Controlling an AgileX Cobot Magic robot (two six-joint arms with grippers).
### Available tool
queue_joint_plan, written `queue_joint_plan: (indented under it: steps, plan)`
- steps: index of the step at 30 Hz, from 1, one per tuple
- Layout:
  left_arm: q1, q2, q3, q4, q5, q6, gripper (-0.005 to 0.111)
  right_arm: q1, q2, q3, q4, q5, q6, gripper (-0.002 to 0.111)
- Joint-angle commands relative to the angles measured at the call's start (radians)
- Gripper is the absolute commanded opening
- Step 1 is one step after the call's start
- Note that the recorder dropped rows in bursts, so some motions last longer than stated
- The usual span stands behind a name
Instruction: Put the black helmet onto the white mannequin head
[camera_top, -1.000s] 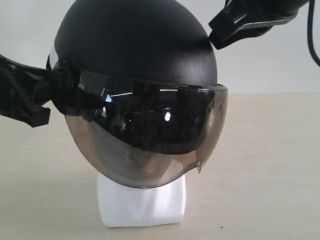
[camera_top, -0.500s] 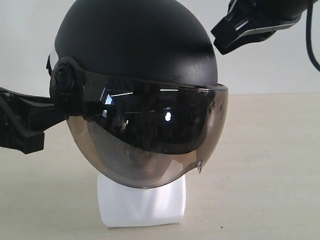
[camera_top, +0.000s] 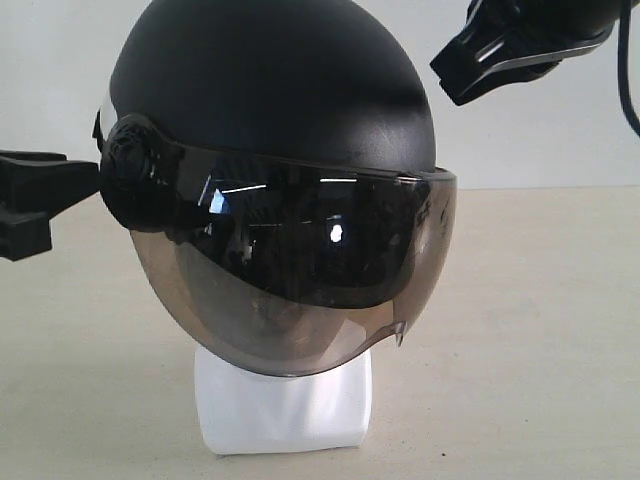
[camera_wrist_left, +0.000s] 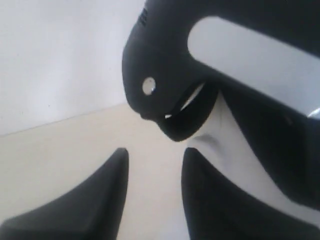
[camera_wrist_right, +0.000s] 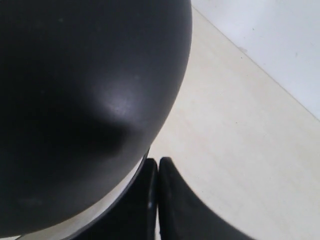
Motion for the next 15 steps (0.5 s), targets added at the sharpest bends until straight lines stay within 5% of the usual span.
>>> queue_joint_plan:
  steps: [1,15]
  plan:
    - [0.004,-0.002,0.006,-0.098,-0.033,0.020,0.034,0.001,-0.005,-0.004,-0.008,-0.019,0.001,0.000]
    - [0.004,0.151,0.002,-0.368,-0.141,0.285,0.034,0.001,-0.005,-0.004,-0.004,-0.031,0.001,0.000]
